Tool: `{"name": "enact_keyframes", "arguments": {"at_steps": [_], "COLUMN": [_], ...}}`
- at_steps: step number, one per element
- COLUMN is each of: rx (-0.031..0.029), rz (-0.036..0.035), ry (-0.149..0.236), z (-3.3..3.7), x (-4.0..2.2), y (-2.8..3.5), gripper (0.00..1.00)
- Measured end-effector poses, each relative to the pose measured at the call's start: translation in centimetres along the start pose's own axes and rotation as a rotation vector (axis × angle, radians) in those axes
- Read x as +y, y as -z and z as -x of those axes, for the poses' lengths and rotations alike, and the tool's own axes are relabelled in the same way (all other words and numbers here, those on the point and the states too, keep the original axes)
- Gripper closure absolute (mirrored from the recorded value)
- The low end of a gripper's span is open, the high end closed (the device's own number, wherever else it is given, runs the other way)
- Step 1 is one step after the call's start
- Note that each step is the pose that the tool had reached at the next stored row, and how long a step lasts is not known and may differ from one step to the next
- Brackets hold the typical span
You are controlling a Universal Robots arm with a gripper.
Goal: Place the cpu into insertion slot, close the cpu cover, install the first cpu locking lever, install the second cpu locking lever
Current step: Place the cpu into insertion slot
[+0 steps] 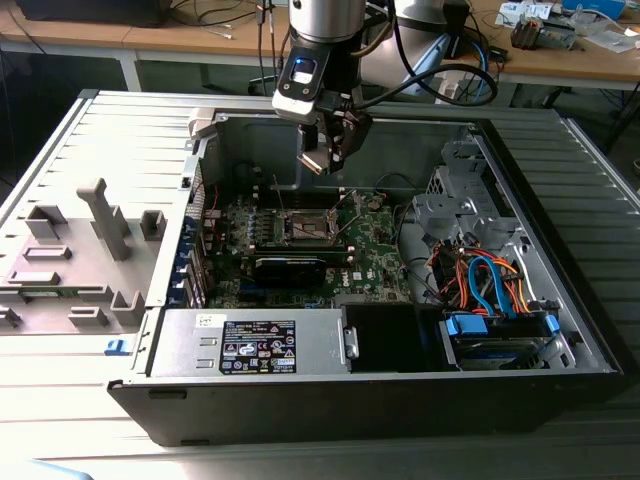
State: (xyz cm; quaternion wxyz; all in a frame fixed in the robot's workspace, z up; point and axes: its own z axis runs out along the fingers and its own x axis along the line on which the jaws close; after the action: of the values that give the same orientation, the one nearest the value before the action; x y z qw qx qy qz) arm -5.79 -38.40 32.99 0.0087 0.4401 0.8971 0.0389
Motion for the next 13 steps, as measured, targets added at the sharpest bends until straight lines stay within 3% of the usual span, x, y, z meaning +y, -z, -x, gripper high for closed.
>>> {"name": "enact_keyframes", "arguments": {"at_steps": [13], "rx": [-0.0007], "rz": [0.0001], "ry": [-0.009], "z": [0.0], "x": [0.0], "y": [0.0], "gripper": [0.45]}}
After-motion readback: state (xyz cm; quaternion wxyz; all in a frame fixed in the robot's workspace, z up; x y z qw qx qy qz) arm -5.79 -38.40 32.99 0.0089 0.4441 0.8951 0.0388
